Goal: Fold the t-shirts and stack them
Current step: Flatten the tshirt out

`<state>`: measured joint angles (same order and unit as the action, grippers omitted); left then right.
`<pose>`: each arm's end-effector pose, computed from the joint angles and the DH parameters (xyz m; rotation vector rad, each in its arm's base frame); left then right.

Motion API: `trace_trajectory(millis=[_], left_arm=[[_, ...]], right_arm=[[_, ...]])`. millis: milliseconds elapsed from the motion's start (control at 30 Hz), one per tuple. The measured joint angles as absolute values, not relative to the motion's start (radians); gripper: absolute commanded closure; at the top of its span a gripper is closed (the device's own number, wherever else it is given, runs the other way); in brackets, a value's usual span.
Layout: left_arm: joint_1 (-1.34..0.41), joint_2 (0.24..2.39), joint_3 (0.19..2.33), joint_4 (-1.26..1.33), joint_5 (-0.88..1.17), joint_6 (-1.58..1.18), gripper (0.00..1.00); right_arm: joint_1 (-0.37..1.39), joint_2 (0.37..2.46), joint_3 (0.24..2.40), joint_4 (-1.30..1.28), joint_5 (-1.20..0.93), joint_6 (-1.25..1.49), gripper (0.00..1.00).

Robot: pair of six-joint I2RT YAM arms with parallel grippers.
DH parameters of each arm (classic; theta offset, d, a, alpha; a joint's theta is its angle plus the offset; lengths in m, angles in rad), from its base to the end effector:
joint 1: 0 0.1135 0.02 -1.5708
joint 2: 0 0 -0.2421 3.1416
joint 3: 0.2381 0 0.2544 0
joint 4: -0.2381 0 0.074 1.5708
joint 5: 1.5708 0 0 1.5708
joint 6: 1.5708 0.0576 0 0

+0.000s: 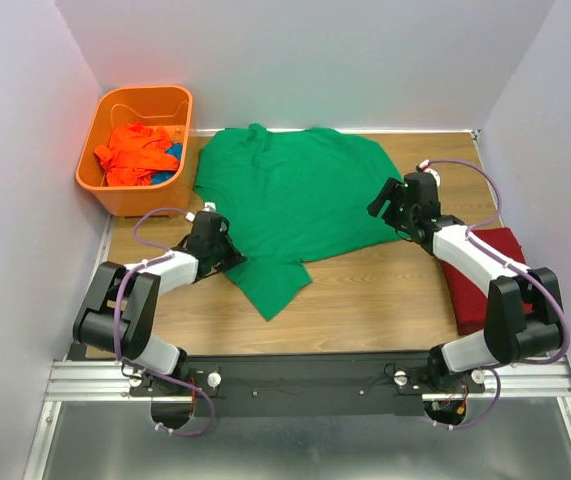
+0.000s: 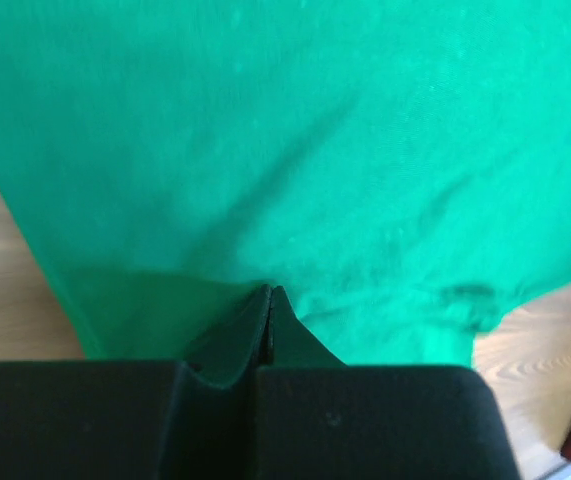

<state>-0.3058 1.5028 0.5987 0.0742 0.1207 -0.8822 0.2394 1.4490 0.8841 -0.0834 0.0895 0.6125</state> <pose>0.2765 -0.0946 0.1011 -0.6569 2.4233 -0.6713 0.3279 0.0747 0.1928 0.4646 2.1927 0.3688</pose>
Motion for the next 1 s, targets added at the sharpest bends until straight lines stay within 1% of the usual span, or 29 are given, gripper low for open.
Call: trace_trajectory(millis=[333,433,467,567,600,667,800,867,1000], left_arm=[[-0.243,1.502,0.764,-0.123,-0.008,-0.813,1.00],[-0.234,1.499,0.784,-0.125,-0.015,-0.794,0.93],[-0.239,1.494,0.785,-0.125,-0.014,-0.785,0.83],[-0.273,1.471,0.784,-0.134,-0.015,-0.760,0.71],[-0.297,1.455,0.781,-0.139,-0.015,-0.758,0.65],[-0.347,1.416,0.775,-0.149,-0.015,-0.754,0.62],[-0.471,1.325,0.736,-0.176,-0.043,-0.772,0.61],[-0.547,1.280,0.709,-0.208,-0.080,-0.811,0.58],[-0.681,1.206,0.640,-0.263,-0.147,-0.899,0.55]], right_arm=[[0.235,1.470,0.884,-0.121,0.194,0.621,0.16],[0.215,1.483,0.882,-0.135,0.223,0.627,0.17],[0.197,1.492,0.880,-0.139,0.228,0.628,0.17],[0.159,1.515,0.875,-0.151,0.233,0.631,0.17],[0.145,1.526,0.875,-0.155,0.233,0.634,0.17],[0.133,1.541,0.874,-0.163,0.232,0.638,0.17],[0.133,1.552,0.874,-0.170,0.231,0.645,0.17],[0.134,1.552,0.874,-0.171,0.231,0.651,0.17],[0.133,1.553,0.874,-0.173,0.223,0.667,0.17]])
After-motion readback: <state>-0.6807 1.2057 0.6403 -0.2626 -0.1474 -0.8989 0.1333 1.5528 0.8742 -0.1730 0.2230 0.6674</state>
